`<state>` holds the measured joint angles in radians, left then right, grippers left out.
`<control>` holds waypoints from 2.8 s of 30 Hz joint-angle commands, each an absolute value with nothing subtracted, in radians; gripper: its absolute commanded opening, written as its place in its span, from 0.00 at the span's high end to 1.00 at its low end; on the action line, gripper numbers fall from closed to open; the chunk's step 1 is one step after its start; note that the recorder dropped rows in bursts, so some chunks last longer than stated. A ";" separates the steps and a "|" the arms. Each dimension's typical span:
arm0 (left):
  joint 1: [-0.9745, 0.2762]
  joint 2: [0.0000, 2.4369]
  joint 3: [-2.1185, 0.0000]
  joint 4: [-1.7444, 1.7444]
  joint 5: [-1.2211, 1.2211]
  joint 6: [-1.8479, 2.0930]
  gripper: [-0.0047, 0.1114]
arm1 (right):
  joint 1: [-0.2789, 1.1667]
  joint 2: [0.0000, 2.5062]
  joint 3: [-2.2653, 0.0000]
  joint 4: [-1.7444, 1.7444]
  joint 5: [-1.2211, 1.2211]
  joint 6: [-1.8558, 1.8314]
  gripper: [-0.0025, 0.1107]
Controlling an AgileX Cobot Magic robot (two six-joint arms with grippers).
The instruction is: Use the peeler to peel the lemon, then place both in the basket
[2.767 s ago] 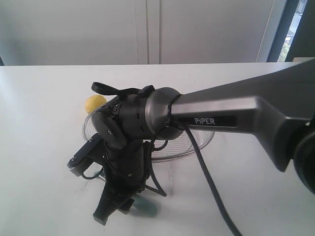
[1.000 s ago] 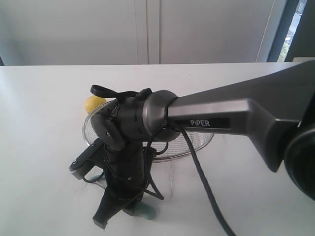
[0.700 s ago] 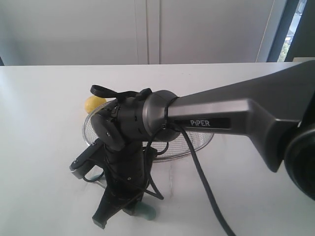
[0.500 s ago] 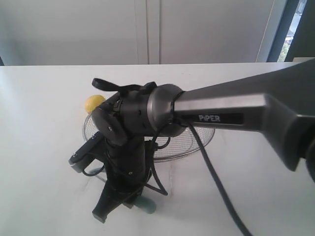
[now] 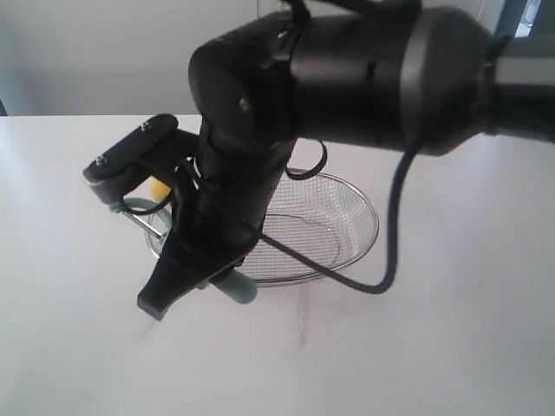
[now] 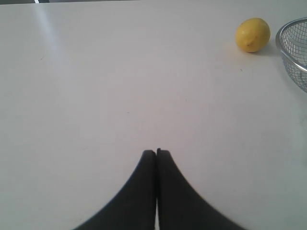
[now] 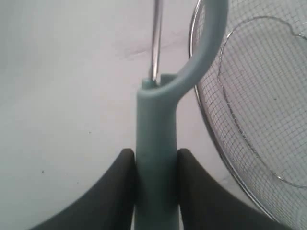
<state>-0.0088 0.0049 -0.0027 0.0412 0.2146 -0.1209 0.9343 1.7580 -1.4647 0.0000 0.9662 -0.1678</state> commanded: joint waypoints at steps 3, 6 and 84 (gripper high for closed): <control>-0.016 0.000 0.000 0.035 0.210 -0.127 0.96 | 0.840 1.639 -1.451 0.010 0.998 -0.191 0.98; -0.016 0.000 0.000 0.035 0.210 -0.127 0.96 | 0.785 1.589 -1.418 0.010 1.016 -0.191 0.98; -0.016 0.000 0.000 0.064 0.210 -0.072 0.96 | 0.319 1.427 -1.093 0.369 0.805 -0.414 0.98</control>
